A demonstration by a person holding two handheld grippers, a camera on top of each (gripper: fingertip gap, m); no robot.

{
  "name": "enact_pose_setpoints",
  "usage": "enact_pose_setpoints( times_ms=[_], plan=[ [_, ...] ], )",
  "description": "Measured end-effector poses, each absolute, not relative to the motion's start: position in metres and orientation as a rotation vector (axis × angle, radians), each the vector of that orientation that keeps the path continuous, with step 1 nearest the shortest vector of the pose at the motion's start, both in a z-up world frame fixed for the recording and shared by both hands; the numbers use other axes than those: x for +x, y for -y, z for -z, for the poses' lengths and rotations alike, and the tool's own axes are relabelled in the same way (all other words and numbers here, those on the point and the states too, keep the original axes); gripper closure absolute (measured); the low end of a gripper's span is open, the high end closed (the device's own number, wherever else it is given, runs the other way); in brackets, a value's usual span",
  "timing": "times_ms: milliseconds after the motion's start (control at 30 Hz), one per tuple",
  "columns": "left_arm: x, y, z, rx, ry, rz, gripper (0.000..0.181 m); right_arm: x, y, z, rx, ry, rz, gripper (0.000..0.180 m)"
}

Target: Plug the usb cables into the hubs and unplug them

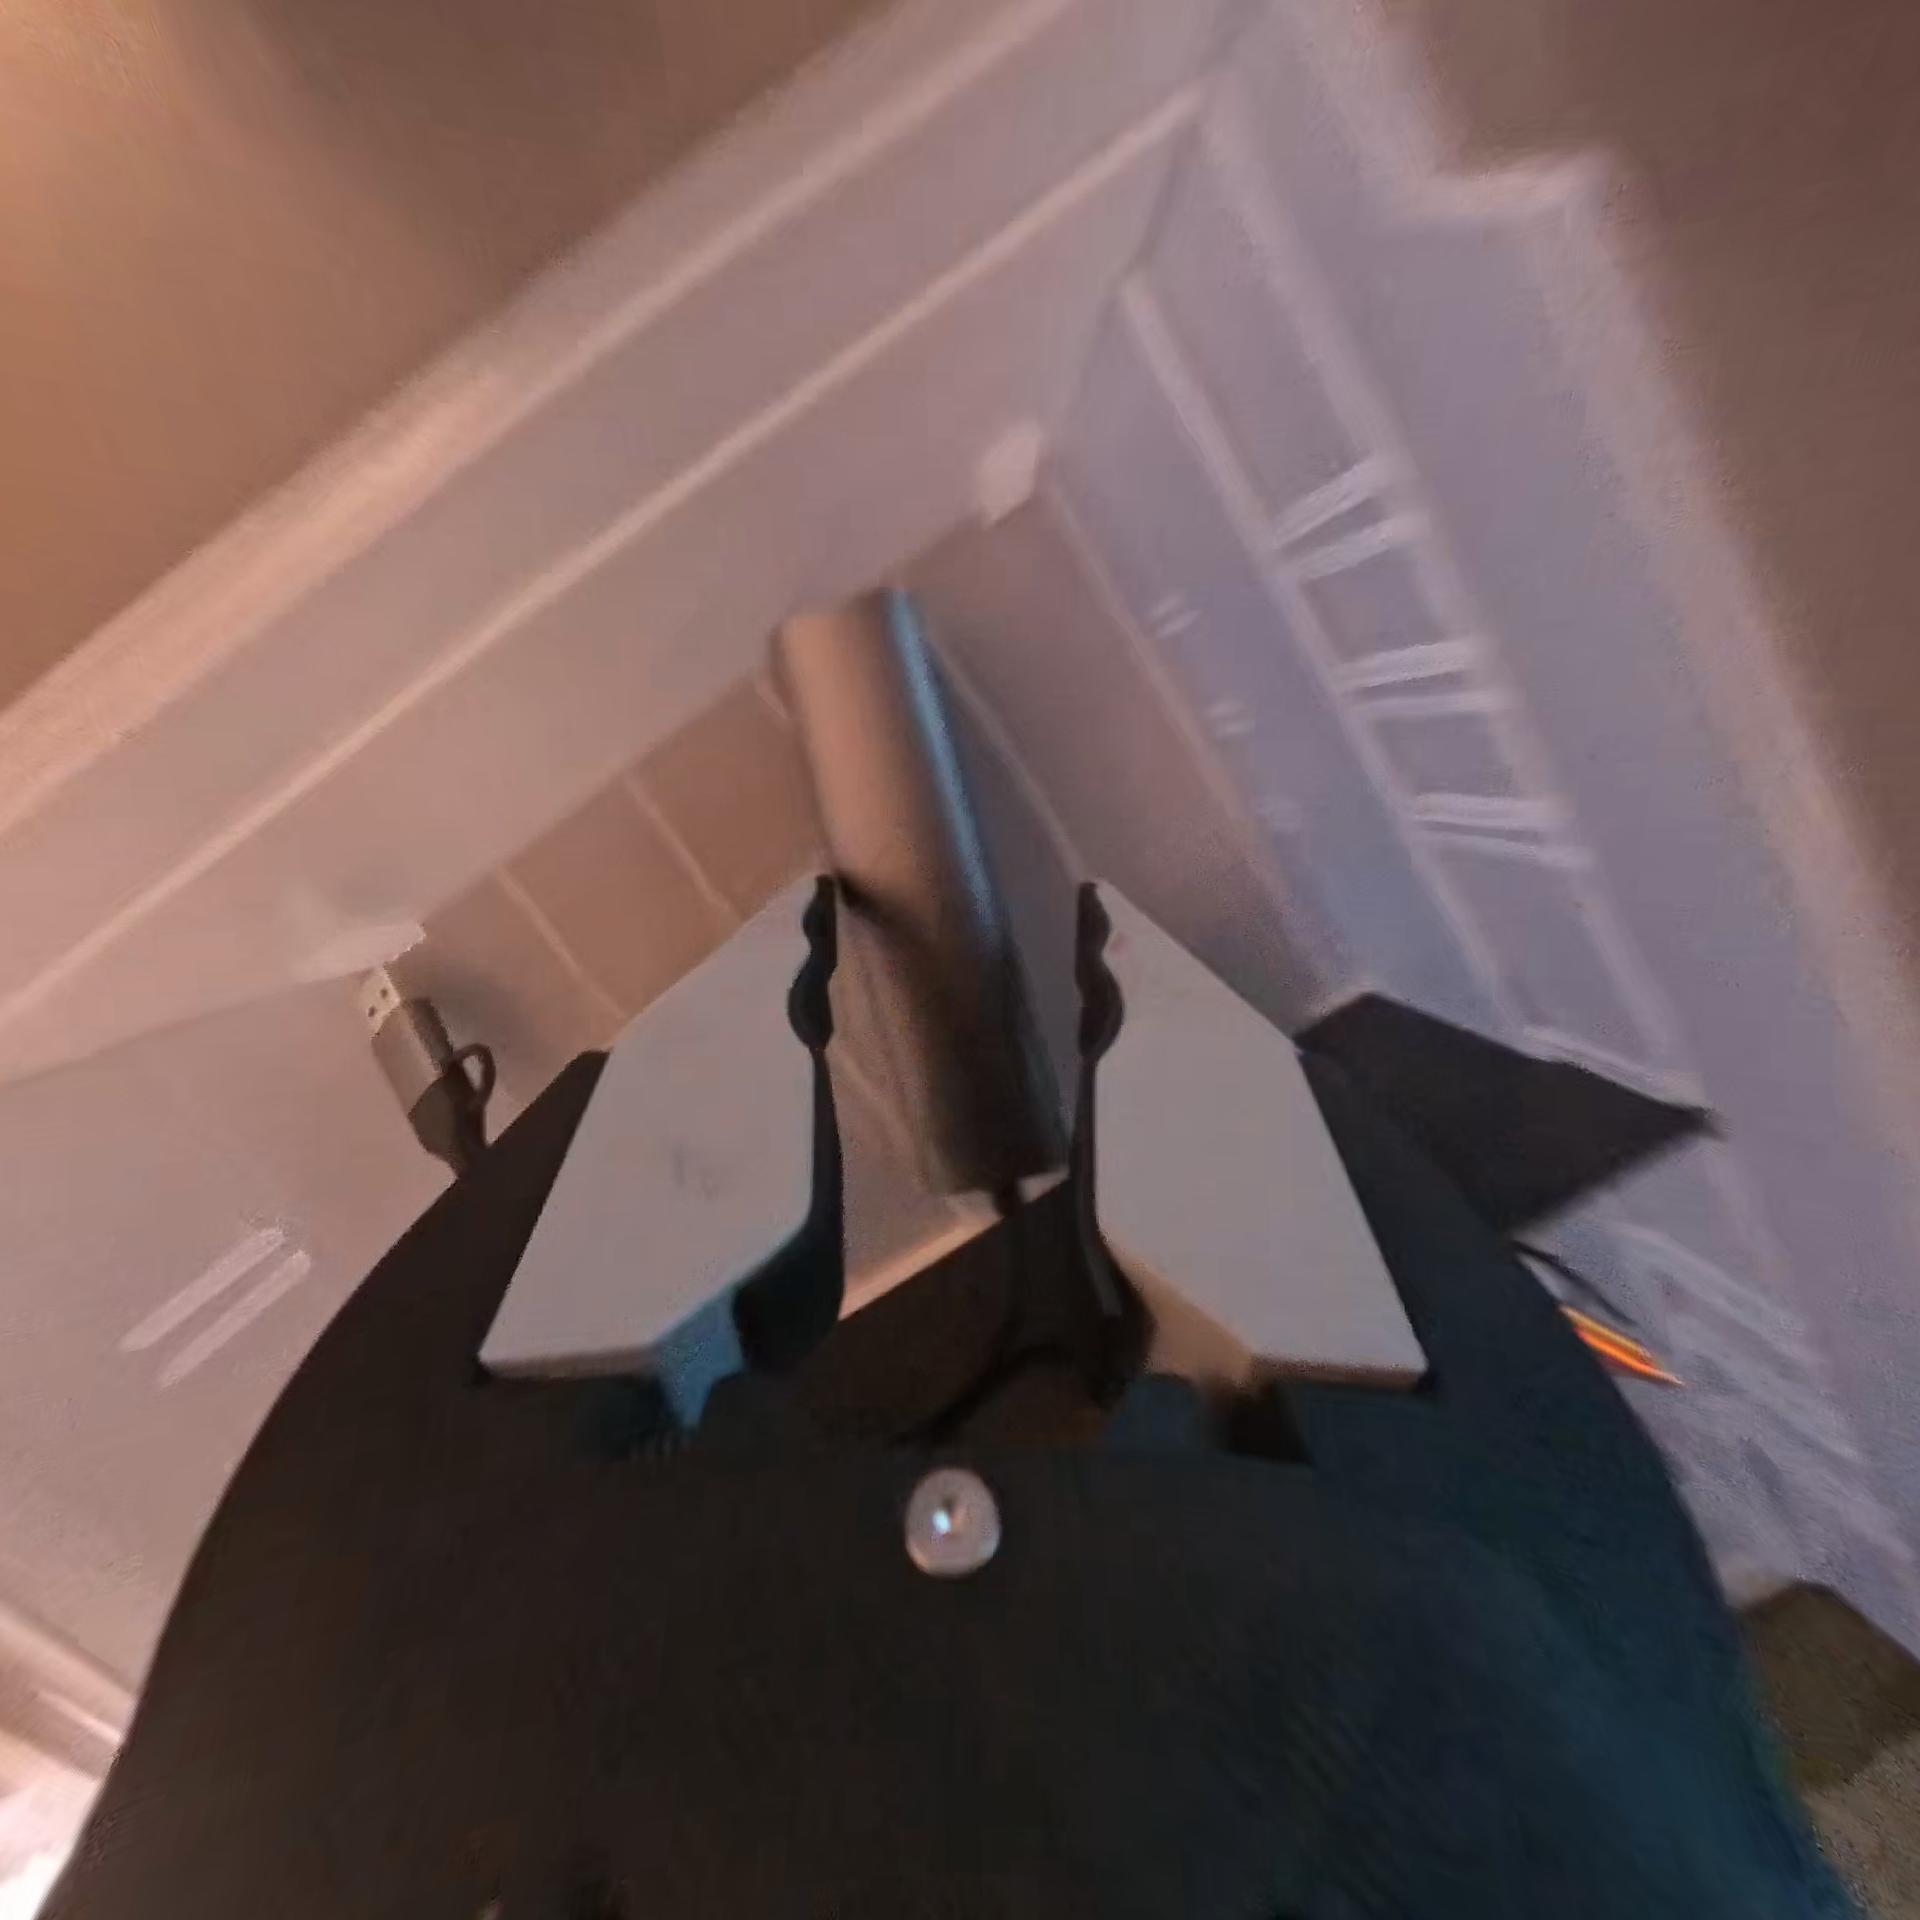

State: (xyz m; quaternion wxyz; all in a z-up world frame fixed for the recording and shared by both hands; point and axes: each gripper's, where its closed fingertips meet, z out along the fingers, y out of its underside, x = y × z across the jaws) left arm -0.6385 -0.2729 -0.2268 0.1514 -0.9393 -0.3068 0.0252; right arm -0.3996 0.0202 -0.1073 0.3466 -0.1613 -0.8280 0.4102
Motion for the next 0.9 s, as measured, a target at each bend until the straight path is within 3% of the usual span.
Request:
enact_pose_setpoints(
  times_ms=[67, 233, 433, 600, 900],
  plan=[
    [-0.636, 0.287, 0.246, -2.846, 0.915, -0.05, 0.146, -0.394, -0.018, 0.104, -0.432, 2.154, -1.111, 0.143],
    [-0.635, 0.281, 0.233, -2.87, 0.783, -0.329, 0.15, -0.376, -0.014, 0.09, -0.427, 2.172, -1.246, 0.142],
    [-0.647, 0.277, 0.107, -2.35, 0.799, -1.038, 0.151, -0.352, -0.014, 0.063, -0.375, 2.124, -1.265, 0.146],
    [-0.544, 0.197, 0.029, -2.085, 0.479, -0.975, 0.151, -0.344, -0.01, 0.063, -0.488, 2.182, -1.305, 0.143],
    [-0.392, 0.125, 0.013, -1.789, 0.088, -0.906, 0.15, -0.305, 0.03, 0.051, -0.332, 2.246, -1.49, 0.13]
  ],
)
